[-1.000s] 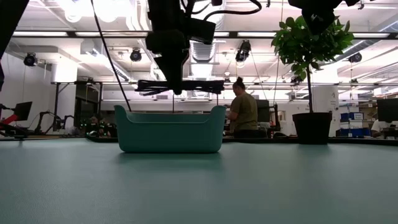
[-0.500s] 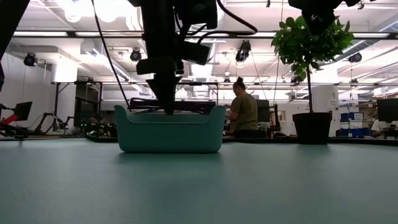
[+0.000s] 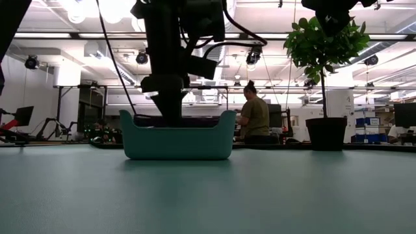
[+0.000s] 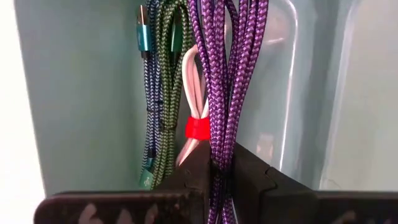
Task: Pick and place USB-C Cables
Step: Put the violet black charger cable into the green bin
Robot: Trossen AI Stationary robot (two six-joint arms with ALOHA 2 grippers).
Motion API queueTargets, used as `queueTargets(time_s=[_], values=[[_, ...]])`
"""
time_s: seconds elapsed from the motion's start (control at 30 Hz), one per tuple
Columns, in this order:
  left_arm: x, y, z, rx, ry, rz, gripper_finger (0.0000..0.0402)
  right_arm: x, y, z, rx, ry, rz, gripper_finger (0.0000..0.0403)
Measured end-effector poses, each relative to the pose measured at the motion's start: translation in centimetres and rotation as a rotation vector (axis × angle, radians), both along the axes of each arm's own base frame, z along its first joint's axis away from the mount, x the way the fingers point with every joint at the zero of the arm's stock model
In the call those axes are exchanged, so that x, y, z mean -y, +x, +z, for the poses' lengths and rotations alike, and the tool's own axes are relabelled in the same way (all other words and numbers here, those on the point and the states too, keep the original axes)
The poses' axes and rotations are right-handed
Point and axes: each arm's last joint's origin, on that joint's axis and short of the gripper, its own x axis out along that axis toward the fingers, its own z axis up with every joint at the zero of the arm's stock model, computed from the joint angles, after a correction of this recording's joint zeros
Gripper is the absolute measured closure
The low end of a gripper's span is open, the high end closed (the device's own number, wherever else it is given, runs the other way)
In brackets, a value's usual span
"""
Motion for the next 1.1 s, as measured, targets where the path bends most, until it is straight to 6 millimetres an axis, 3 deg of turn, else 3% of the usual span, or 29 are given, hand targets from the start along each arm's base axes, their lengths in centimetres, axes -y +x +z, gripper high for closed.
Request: queueTargets(time_s=[0.4, 1.1], values=[[-0.1, -0.4, -1.5, 0.002, -0.004, 0.007, 0.0377, 0.0, 0.0, 0.0, 0.000, 0.000, 0.000, 0.0241], [-0.1, -0.3, -1.5, 0.006, -0.003, 0.000, 0.0376, 0.0, 0.0, 0.0, 0.000, 0.000, 0.000, 0.0243]])
